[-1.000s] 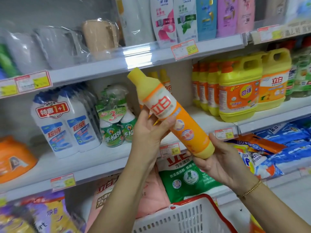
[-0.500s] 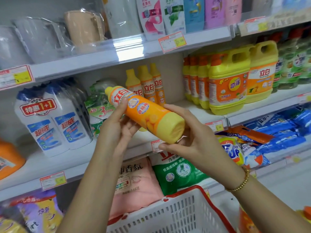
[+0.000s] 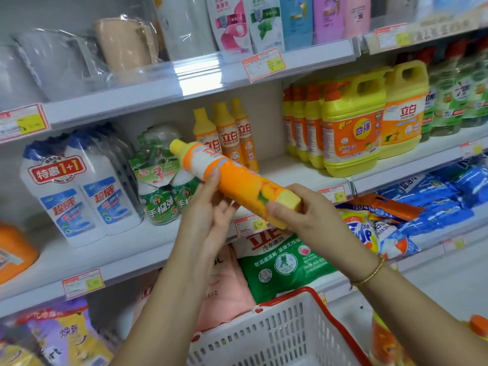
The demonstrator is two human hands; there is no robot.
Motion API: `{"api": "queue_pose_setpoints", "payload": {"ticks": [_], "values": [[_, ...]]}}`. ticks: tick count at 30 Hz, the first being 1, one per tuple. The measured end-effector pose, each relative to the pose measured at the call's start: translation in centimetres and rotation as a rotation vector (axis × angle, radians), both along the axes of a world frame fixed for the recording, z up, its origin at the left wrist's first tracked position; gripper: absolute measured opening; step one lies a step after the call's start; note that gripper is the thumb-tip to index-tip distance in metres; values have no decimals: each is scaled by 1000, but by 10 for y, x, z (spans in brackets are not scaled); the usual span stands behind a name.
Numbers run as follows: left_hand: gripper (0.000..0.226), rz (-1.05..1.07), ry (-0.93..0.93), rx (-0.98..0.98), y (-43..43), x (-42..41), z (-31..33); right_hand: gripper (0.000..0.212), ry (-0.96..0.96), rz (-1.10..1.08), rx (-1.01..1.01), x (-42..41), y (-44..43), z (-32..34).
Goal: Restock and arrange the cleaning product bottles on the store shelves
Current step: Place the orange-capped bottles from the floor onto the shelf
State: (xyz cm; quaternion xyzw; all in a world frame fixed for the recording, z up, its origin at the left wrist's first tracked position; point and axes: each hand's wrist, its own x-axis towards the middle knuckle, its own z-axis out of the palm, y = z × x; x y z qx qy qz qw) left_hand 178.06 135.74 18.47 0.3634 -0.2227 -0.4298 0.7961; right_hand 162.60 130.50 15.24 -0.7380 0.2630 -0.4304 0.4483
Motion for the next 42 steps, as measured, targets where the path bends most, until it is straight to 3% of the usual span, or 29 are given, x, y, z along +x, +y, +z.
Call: {"api": "queue_pose_setpoints", "payload": {"ticks": [3, 5, 6, 8, 10, 13, 16, 20, 26, 28, 31, 33, 38, 42], "values": [[57, -72, -66, -83, -4, -14, -7, 45, -228, 428, 677, -7, -15, -9], [58, -64, -160, -69, -6, -21, -11, 63, -281, 610, 922, -16, -25, -17], [57, -47, -215, -49, -6, -24, -13, 67, -241, 643, 937, -21, -31, -19], [54, -1, -343, -3, -6, -30, -17, 56, -3, 578, 722, -33, -36, -16], [54, 49, -475, 27, -8, -39, -22, 49, 218, 337, 315, -44, -34, -4], [71, 87, -689, 40, -10, -60, -32, 58, 148, 15, -2, -57, -23, 18], [71, 78, -912, 20, -8, -90, -46, 45, 140, -192, -222, -71, -4, 35], [71, -49, -926, -65, -9, -135, -62, 44, 279, -485, -387, -109, 13, 40], [48, -490, -1037, -123, -15, -205, -98, 37, 546, -674, -329, -206, 27, 21], [39, -585, -1204, -70, -17, -217, -124, 41, 586, -726, -274, -236, 34, 4], [49, -678, -1648, 11, -18, -223, -173, 40, 635, -811, -148, -276, 41, -33], [47, -745, -1804, 45, -15, -223, -204, 36, 636, -838, -60, -296, 43, -67], [35, -736, -1835, 46, -5, -233, -246, 45, 678, -709, 157, -323, 44, -172], [38, -713, -1839, 80, -2, -239, -262, 43, 629, -539, 227, -321, 50, -235]]}}
